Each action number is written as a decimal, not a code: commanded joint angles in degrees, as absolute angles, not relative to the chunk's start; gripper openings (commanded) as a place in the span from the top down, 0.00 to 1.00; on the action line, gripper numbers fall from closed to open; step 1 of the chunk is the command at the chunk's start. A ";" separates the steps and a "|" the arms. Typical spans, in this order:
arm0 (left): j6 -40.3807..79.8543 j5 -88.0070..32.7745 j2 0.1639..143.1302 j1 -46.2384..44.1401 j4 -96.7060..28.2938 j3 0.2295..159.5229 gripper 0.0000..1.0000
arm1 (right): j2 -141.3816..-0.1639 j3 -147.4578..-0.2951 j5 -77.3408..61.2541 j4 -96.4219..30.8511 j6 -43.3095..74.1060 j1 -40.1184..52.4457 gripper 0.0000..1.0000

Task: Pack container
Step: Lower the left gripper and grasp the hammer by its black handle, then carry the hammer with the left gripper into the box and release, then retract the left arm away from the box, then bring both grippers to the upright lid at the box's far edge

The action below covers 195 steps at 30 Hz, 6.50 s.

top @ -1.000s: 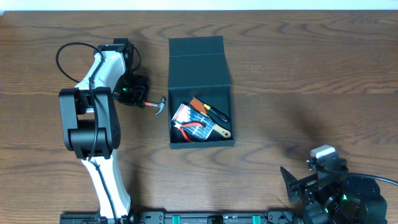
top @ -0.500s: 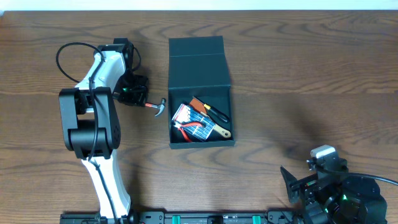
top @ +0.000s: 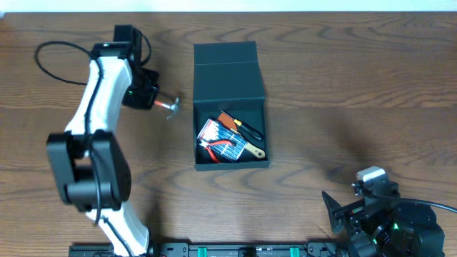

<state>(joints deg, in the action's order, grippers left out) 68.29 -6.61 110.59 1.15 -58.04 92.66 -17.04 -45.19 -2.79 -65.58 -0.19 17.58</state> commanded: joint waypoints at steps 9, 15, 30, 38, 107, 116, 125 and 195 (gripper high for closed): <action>67.13 -5.13 98.04 -4.73 -59.51 93.14 0.94 | -16.86 -45.15 -2.57 -65.58 0.80 17.17 0.01; 74.35 -5.10 96.55 -16.67 -59.09 93.14 0.95 | -16.86 -45.15 -2.57 -65.58 0.80 17.17 0.01; 85.71 -2.48 97.76 -33.50 -57.39 93.06 0.94 | -16.86 -45.15 -2.57 -65.58 0.80 17.17 0.01; 91.88 -2.33 98.85 -34.46 -57.34 90.11 0.94 | -16.86 -45.15 -2.57 -65.58 0.80 17.17 0.01; 35.14 1.15 63.81 -25.15 -57.12 84.60 0.01 | -16.86 -45.15 -2.57 -65.58 0.80 17.17 0.01; 34.39 1.15 57.76 -25.15 -61.67 84.60 0.01 | -16.86 -45.15 -2.57 -65.58 0.80 17.17 0.01; 34.09 1.17 57.74 -25.15 -66.89 84.60 0.01 | -16.86 -45.15 -2.52 -65.58 0.80 17.17 0.01; 40.03 -31.20 115.33 7.42 -38.33 84.60 0.94 | -115.00 -71.75 -29.30 -15.90 43.29 6.83 0.99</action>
<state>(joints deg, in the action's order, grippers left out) 37.98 -26.20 112.57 7.14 -39.22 84.64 -112.25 -70.72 -24.03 -17.61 37.47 6.98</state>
